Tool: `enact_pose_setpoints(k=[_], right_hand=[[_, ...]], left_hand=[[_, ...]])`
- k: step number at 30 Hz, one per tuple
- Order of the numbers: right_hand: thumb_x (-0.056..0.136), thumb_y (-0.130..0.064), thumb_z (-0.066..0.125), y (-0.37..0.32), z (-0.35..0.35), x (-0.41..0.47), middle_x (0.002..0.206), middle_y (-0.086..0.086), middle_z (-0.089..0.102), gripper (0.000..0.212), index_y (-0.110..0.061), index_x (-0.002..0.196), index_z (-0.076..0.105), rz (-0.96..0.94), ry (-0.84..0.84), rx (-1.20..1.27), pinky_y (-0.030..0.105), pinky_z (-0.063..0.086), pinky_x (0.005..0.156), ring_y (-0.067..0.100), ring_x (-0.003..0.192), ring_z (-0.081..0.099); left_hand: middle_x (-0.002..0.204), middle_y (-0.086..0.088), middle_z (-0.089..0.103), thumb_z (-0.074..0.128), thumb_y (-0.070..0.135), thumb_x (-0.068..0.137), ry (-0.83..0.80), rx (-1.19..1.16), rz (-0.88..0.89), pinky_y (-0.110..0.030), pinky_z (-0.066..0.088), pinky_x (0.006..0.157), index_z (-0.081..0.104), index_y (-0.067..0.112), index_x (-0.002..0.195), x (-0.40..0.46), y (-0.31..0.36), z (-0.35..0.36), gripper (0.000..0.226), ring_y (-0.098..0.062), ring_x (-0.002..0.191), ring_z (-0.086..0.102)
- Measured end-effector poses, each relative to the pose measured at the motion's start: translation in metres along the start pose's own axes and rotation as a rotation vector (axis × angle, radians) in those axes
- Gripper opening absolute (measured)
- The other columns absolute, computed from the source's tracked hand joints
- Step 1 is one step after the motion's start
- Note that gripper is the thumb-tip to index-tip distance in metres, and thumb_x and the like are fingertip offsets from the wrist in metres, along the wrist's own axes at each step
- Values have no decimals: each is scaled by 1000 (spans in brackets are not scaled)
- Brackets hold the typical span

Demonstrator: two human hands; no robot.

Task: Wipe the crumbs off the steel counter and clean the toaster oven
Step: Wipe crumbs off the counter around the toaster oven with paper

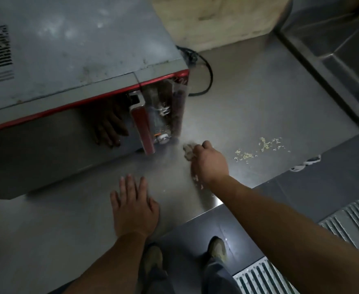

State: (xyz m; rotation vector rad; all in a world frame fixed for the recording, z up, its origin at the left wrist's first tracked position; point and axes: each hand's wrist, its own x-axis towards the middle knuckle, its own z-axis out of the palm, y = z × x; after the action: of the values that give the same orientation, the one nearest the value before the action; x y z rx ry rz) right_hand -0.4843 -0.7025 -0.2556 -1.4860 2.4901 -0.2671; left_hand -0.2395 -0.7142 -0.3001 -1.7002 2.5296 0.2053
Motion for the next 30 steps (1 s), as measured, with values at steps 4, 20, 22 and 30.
enact_pose_setpoints(k=[4,20,22,30], right_hand=[[90,-20,56,13,-19,15,106,11,55,20,-12,106,64,109,161,221,39,48,69,40,82,60],[90,-18,56,97,-58,112,123,12,53,33,-16,121,69,237,151,197,29,42,95,35,104,59],[91,-19,57,89,-43,117,124,11,53,31,-17,119,69,218,80,190,27,41,96,33,107,59],[75,-6,63,53,-3,51,109,12,59,32,-12,107,66,-78,31,138,33,46,78,35,95,56]], left_hand=[[161,-15,22,28,46,90,1,49,26,-56,15,117,37,16,151,3,6,-4,69,-32,150,12],[164,-12,11,23,56,97,5,-83,133,-52,4,121,19,22,157,69,97,-23,69,-27,152,-1],[165,-11,8,20,58,97,-21,-71,122,-52,6,121,17,23,157,71,92,-20,70,-27,152,-1],[164,-11,10,19,59,96,-53,-73,58,-56,4,120,8,29,157,84,94,-12,69,-28,151,-1]])
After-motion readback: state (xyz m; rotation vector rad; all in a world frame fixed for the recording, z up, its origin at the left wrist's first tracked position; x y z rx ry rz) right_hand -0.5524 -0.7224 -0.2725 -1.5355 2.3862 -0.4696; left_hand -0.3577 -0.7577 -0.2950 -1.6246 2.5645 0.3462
